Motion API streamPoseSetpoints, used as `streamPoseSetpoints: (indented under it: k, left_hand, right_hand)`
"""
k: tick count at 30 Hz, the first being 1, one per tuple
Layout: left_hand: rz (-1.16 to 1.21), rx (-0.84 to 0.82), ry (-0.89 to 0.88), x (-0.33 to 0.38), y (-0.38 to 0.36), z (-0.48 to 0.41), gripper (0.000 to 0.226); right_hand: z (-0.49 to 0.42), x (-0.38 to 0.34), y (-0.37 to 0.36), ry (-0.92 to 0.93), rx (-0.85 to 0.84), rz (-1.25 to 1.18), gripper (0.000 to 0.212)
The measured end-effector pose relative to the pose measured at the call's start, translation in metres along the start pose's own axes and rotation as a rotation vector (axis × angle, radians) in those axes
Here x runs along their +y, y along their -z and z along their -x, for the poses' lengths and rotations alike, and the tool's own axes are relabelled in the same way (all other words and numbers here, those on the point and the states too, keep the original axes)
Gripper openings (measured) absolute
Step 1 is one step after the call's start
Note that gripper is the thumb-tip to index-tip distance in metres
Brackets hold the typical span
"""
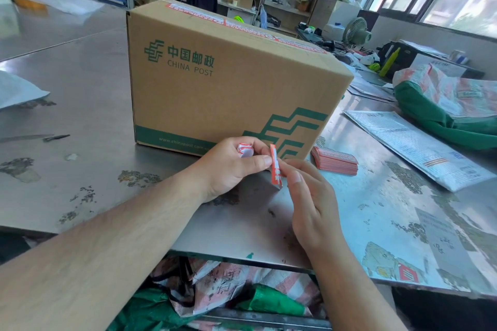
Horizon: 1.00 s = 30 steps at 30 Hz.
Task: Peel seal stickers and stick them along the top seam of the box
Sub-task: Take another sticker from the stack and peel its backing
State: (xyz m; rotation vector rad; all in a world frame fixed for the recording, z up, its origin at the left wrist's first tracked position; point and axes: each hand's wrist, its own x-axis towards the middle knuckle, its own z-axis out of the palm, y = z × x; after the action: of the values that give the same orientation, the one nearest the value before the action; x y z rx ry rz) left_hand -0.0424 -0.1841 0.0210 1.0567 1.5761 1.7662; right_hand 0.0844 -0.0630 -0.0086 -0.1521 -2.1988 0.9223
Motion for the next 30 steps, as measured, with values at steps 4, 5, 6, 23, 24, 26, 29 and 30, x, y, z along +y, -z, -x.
streamPoseSetpoints:
  k: [4, 5, 6, 23, 24, 26, 29, 30]
  left_hand:
    - [-0.024, 0.002, 0.003, 0.0007, -0.0012, 0.0001, 0.020]
    - [-0.029, 0.000, 0.004, 0.0006, -0.0011, 0.0002, 0.019]
    - [-0.036, -0.001, 0.004, 0.0010, -0.0012, 0.0004, 0.018]
    - [-0.002, 0.013, -0.044, -0.0075, 0.0008, -0.0001, 0.010]
    - [-0.002, 0.016, -0.035, -0.0071, 0.0007, -0.0002, 0.009]
    - [0.000, 0.023, -0.027, -0.0058, -0.0002, -0.0006, 0.008]
    - [-0.002, 0.030, -0.044, -0.0061, -0.0005, -0.0019, 0.008]
    - [-0.005, 0.031, -0.052, -0.0065, -0.0007, -0.0022, 0.007]
  right_hand:
    - [0.0004, -0.0013, -0.0006, 0.044, -0.014, 0.022, 0.045]
    - [0.0005, -0.0017, -0.0007, 0.056, -0.019, 0.030, 0.044]
    - [0.0004, -0.0022, -0.0007, 0.064, -0.024, 0.037, 0.044]
    - [0.0021, -0.0015, -0.0029, 0.052, -0.005, 0.069, 0.045]
    - [0.0021, -0.0021, -0.0031, 0.058, -0.005, 0.062, 0.044]
    - [0.0019, -0.0031, -0.0034, 0.073, -0.012, 0.052, 0.042]
    - [0.0014, -0.0019, -0.0045, 0.086, -0.012, 0.053, 0.042]
    - [0.0013, -0.0013, -0.0050, 0.089, -0.010, 0.052, 0.042]
